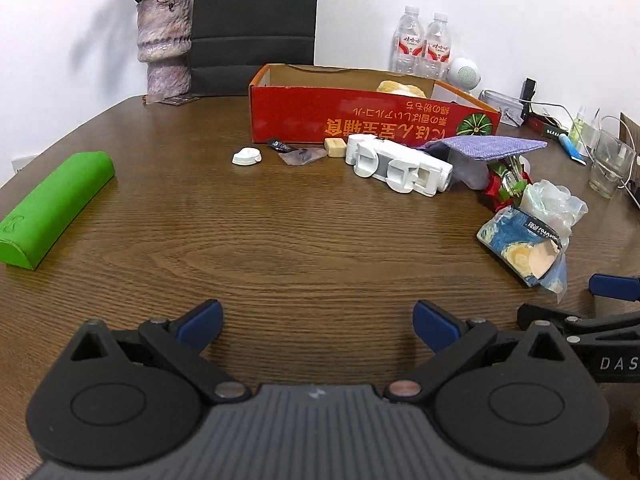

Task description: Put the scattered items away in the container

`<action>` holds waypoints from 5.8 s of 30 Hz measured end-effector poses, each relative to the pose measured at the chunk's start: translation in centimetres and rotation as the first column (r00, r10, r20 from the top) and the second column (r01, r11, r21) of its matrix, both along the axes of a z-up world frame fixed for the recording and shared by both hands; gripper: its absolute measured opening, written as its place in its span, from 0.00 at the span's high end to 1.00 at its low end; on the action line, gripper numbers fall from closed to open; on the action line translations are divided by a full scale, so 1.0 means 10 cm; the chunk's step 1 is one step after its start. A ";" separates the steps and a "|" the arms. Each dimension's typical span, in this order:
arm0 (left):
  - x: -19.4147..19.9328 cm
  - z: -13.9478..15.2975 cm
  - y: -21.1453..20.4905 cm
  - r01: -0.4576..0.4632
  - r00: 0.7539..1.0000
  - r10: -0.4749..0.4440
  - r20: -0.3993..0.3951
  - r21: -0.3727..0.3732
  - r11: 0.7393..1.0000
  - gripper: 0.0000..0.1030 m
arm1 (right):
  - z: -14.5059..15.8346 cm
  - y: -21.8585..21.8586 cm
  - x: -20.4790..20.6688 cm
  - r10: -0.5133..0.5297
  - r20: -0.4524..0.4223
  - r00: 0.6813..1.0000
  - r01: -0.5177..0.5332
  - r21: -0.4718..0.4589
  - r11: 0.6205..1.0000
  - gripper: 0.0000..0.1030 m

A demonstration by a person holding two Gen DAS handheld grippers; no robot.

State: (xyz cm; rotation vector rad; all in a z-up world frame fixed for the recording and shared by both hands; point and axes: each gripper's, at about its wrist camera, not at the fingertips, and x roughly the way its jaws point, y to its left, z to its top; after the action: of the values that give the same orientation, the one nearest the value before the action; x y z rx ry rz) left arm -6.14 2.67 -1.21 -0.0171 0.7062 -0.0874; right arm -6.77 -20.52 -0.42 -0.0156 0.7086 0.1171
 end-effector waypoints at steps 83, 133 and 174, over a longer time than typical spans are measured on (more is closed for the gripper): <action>0.14 0.34 0.18 0.126 0.988 -0.121 0.097 -0.047 0.991 0.47 | 0.14 0.19 0.61 0.247 -0.009 0.969 -0.245 0.115 0.963 0.95; 3.11 1.31 -0.26 -0.058 0.968 0.068 -0.240 0.050 0.997 0.00 | 1.12 -0.37 3.25 -0.019 -0.286 0.958 0.059 0.131 0.990 0.29; 0.19 0.18 -0.06 0.058 0.998 -0.062 0.034 0.110 0.992 0.00 | 0.07 0.25 0.09 0.102 0.059 0.993 -0.104 0.027 0.994 0.21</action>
State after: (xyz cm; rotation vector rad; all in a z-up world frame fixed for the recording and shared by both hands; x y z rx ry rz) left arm -4.23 2.11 0.62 0.1101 0.6739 -0.1064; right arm -5.88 -18.05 0.28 -0.0267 0.6481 0.2255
